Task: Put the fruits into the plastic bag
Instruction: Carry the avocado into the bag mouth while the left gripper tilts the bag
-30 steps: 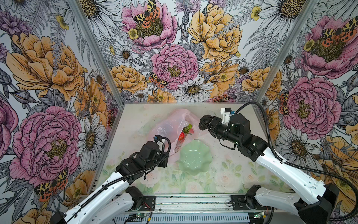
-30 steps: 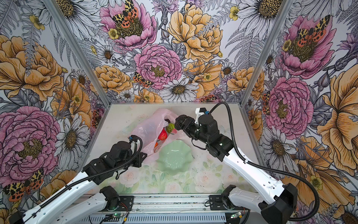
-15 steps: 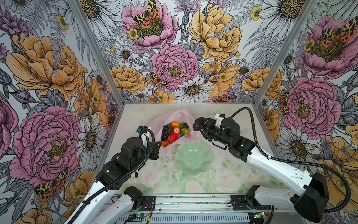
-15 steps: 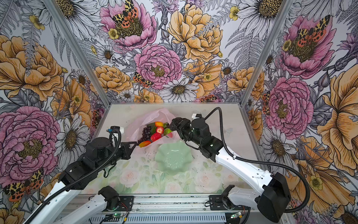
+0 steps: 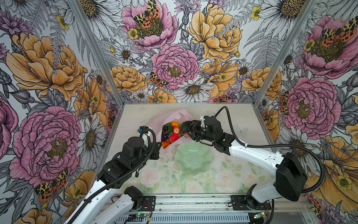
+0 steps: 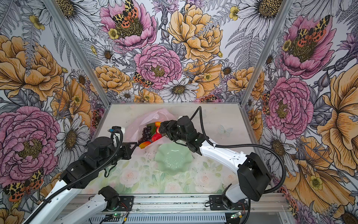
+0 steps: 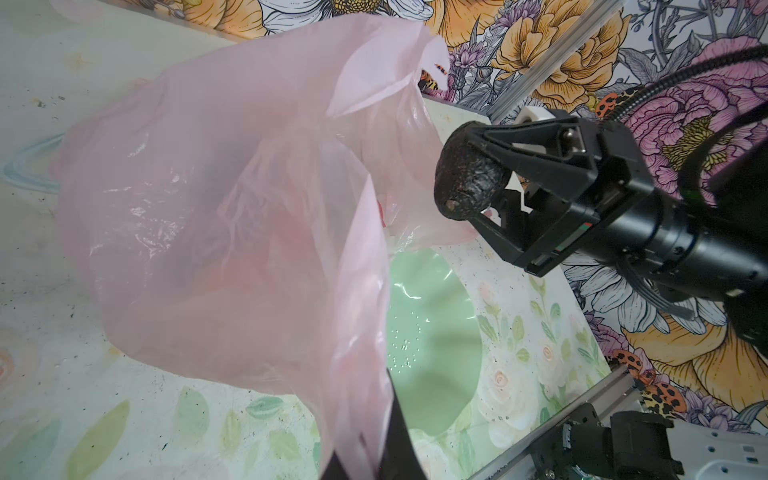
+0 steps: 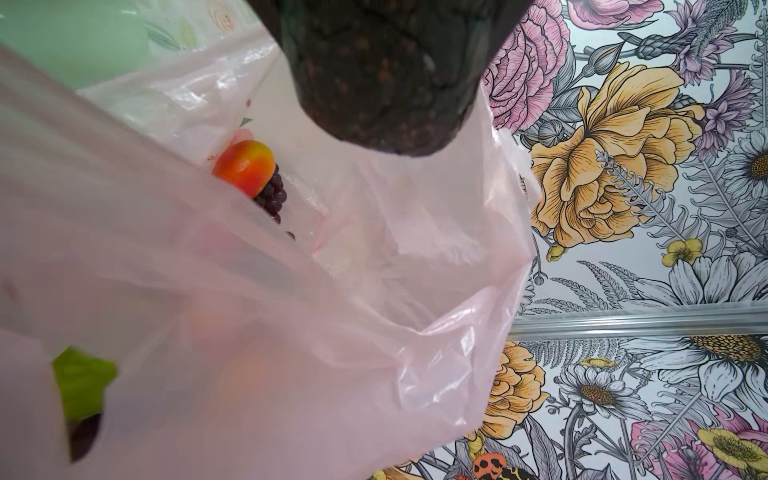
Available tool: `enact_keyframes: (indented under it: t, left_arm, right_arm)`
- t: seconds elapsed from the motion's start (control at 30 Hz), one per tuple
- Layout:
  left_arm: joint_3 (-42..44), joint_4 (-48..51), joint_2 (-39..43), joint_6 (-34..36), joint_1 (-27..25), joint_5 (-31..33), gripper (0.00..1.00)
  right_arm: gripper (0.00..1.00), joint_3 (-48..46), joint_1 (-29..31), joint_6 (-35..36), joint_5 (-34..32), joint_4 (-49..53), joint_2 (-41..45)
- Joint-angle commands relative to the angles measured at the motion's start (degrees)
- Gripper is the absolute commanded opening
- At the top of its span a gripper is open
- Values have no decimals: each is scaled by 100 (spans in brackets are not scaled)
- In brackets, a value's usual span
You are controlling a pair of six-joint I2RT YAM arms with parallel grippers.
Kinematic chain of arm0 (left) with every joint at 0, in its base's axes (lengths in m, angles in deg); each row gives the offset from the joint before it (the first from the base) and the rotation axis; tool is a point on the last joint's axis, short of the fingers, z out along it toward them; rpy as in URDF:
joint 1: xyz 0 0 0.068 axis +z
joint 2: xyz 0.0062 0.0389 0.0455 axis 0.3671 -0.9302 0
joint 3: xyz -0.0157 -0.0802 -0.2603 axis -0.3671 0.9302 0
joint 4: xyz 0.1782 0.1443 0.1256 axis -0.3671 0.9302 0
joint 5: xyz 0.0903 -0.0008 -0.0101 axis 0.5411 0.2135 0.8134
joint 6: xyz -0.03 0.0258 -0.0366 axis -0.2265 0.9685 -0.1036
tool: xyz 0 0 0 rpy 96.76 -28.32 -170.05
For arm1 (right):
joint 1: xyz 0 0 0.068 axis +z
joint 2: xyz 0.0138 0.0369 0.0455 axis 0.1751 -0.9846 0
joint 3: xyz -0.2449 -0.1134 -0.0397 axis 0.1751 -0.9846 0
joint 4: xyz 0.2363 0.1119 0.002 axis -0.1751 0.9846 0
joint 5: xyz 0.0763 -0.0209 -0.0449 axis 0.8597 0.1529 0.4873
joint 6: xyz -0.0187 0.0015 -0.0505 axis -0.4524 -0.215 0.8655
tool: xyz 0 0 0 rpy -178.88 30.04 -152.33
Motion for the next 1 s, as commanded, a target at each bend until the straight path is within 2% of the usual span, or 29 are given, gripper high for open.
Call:
enact_keyframes:
  t: [0.0, 0.47, 0.97]
  left_arm:
    - [-162, 8, -50, -80, 32, 82, 0]
    - [-159, 14, -22, 16, 296, 114, 0]
    - [-156, 43, -16, 298, 1466, -587, 0]
  right_arm:
    - [41, 384, 72, -39, 244, -299, -237]
    - [40, 1771, 220, -73, 854, -281, -1813]
    - [40, 3311, 607, -385, 1330, -204, -3493]
